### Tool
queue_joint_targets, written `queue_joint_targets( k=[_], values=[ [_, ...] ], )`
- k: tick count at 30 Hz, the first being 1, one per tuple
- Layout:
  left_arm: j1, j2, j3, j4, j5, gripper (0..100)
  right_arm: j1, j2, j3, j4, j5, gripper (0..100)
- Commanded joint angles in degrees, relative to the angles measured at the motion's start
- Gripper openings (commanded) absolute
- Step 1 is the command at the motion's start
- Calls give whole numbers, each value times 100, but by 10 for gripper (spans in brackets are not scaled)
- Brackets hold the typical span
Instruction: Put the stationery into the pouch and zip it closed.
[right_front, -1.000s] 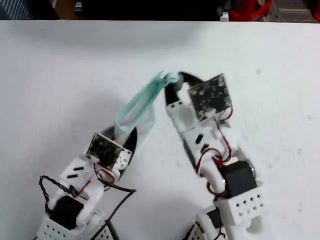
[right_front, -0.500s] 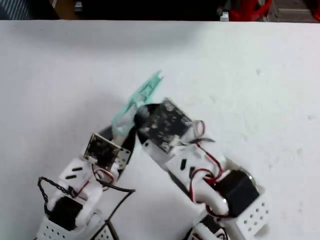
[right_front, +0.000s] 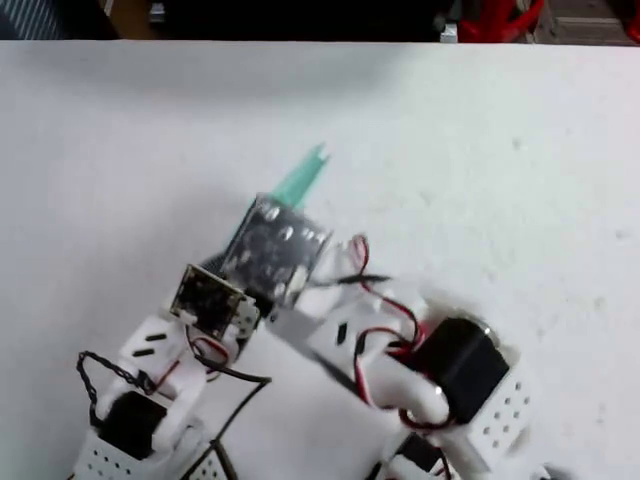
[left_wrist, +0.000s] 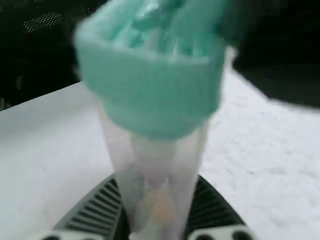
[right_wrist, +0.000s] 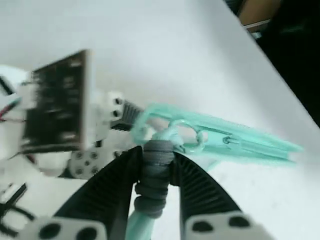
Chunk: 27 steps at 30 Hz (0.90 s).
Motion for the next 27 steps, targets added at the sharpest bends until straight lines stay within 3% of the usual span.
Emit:
queue_joint_targets(
  k=[1, 11, 17, 27],
  values=[
    [31, -66, -53, -176, -70, 23, -585, 48, -149, 330, 299, 17],
    [31, -66, -53, -176, -70, 23, -1270, 295, -941, 1103, 475, 17],
    [31, -66, -53, -176, -70, 23, -1305, 532, -1600, 1402, 484, 17],
    [31, -66, -53, -176, -70, 23, -1323, 585, -1486, 1437, 492, 17]
  ],
)
